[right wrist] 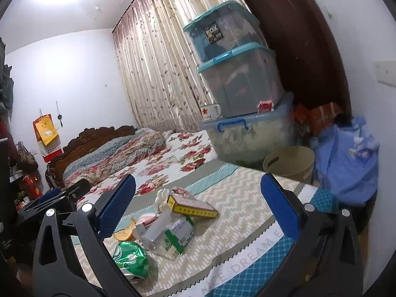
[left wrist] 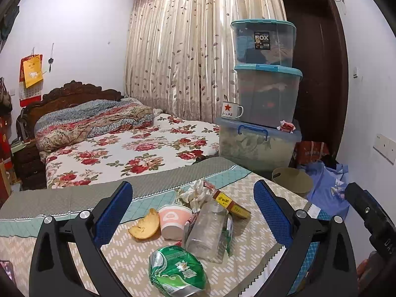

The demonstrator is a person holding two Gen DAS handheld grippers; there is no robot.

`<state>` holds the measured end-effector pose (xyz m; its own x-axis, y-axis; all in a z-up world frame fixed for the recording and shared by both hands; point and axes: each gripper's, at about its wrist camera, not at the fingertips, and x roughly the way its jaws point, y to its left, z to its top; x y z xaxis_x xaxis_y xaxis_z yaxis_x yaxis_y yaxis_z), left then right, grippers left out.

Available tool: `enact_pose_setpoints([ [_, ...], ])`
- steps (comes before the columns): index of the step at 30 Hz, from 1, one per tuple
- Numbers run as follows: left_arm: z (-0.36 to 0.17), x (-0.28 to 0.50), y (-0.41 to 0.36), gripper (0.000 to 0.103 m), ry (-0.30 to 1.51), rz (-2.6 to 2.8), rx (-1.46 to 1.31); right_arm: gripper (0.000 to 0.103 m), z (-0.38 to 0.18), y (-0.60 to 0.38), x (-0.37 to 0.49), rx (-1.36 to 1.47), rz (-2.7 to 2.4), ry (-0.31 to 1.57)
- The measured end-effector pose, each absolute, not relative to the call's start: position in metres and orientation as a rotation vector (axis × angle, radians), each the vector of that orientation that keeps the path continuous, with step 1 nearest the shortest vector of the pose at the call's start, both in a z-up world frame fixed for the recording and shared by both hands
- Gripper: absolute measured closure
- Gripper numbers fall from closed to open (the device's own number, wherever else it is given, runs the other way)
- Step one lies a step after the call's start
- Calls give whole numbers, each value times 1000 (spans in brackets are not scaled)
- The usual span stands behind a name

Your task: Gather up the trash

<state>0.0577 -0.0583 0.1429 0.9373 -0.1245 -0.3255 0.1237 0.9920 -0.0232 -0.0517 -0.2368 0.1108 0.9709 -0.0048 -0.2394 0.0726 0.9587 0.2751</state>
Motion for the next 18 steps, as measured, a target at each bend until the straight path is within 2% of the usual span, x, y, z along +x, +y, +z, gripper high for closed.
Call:
enact_pose_setpoints([
  [18,136,62,-67,9,345,-130,36,3,101,-236,-47,304,-7,280],
])
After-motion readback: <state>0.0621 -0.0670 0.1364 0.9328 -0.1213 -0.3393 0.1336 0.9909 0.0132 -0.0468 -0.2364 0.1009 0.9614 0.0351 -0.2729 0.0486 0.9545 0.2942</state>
